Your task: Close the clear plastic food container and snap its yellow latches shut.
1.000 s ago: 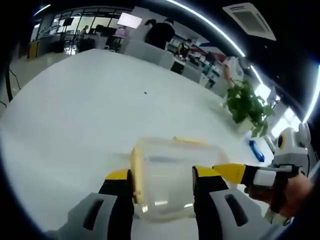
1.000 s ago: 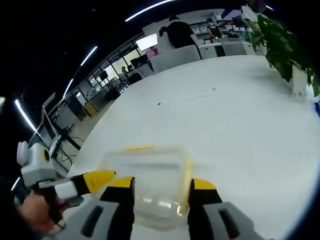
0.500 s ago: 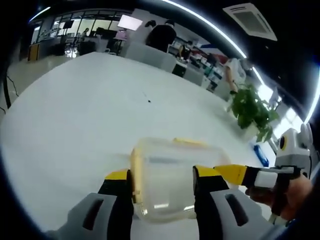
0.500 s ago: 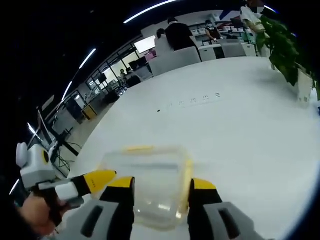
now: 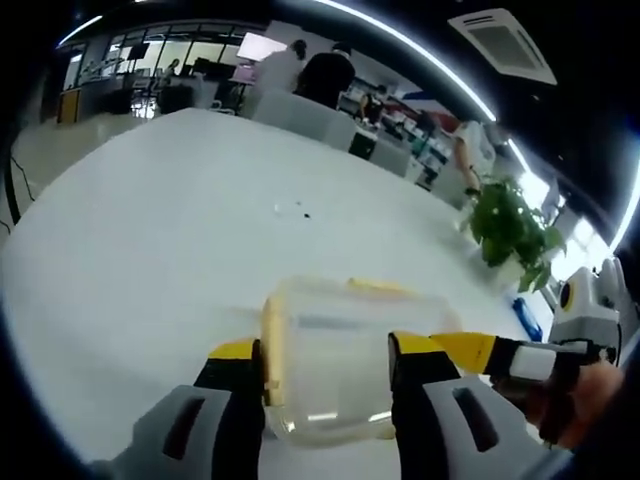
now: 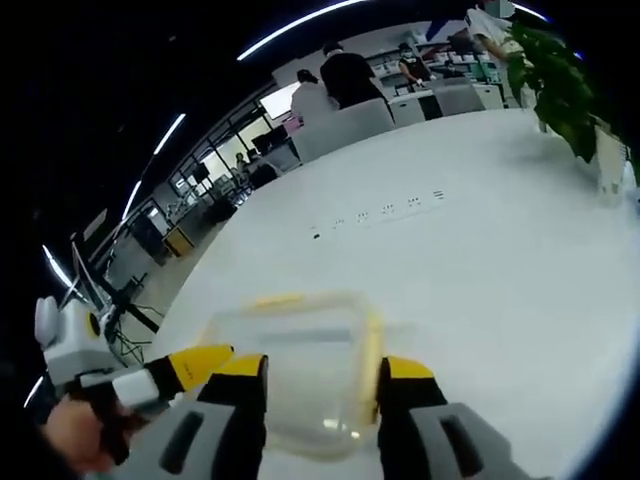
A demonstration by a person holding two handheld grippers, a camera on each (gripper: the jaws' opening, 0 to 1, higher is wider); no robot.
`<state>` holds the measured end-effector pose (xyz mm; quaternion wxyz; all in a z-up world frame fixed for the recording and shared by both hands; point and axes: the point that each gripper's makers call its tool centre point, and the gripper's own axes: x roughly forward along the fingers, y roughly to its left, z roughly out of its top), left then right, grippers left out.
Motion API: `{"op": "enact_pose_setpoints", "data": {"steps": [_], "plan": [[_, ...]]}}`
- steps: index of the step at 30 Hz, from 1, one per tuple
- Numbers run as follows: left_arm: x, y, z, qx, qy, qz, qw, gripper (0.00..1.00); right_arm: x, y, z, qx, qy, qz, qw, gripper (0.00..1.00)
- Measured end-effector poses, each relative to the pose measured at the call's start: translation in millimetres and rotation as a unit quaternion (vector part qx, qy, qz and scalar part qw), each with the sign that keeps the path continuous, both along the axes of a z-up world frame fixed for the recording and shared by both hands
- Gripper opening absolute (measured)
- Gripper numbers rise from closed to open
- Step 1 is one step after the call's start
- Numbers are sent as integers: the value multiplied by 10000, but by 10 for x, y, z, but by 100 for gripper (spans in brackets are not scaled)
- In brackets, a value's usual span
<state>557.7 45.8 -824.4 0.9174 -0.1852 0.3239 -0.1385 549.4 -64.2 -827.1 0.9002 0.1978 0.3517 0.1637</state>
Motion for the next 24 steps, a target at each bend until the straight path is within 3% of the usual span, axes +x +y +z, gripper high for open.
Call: {"op": "enact_pose_setpoints", "data": {"steps": [8,12,16,19,22,24], "plan": [[-33,83,-17,76,-38,-73,9999,57,4,31,-2,10,93,5,10000,49],[-68,204,-4,-22,-27,75,10000,60,-25,103,35,26,-41,175,9998,68],[-127,315,2,83,-110,177,9997,65,-29,84,82,-71,-248,151,9996,80],[-130,352,30,72,-178,212,9996,73,-7,89,157,-10,-394,43,9992,98],[-117,409,159,173,-449,230,9986,82,-57,95,235,-120,-441,144,9989,99],[-135,423,176,182,-442,223,9986,92,-107,79,288,-182,-485,144,9986,100]]}}
